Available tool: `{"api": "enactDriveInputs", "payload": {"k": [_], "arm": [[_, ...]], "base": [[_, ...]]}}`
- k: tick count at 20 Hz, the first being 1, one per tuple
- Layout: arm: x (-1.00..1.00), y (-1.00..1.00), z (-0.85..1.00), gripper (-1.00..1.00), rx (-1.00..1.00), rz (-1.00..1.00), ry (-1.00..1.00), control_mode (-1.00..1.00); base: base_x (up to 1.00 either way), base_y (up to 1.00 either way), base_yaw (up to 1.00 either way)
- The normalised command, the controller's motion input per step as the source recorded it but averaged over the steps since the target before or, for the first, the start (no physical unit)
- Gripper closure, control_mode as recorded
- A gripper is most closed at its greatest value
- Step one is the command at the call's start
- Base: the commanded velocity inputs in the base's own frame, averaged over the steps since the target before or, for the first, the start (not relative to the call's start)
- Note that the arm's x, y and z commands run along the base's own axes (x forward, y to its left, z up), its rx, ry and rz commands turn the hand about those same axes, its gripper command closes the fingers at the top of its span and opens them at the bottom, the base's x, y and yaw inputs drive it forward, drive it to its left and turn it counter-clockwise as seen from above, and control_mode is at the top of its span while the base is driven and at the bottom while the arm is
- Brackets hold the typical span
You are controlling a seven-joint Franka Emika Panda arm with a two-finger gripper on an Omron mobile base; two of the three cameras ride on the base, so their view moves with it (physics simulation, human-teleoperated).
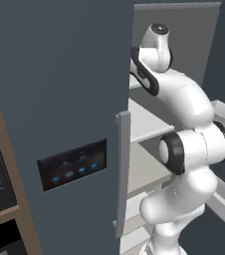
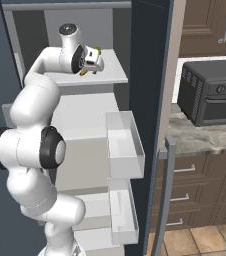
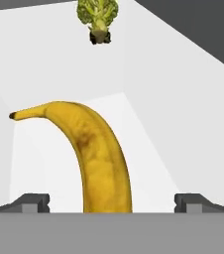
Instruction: Pick up the kiwi and banana from the fridge and place one fruit on each plate on the dining counter.
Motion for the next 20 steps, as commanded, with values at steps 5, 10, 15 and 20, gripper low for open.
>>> {"api": "enactDriveInputs", "payload": {"k": [5,10,15,20], "arm": [[0.16,0.07,-0.30,1.00,0.00,0.00,0.00,-1.00],[0.01,0.01,-0.38,1.00,0.00,0.02,0.02,-1.00],[-0.12,0.00,-0.21,1.00,0.00,0.02,0.04,-1.00],[-0.69,0.00,-0.02,1.00,0.06,0.00,-0.08,-1.00]], "base": [[0.00,0.00,0.00],[0.00,0.00,0.00],[0.00,0.00,0.00],[0.00,0.00,0.00]]}}
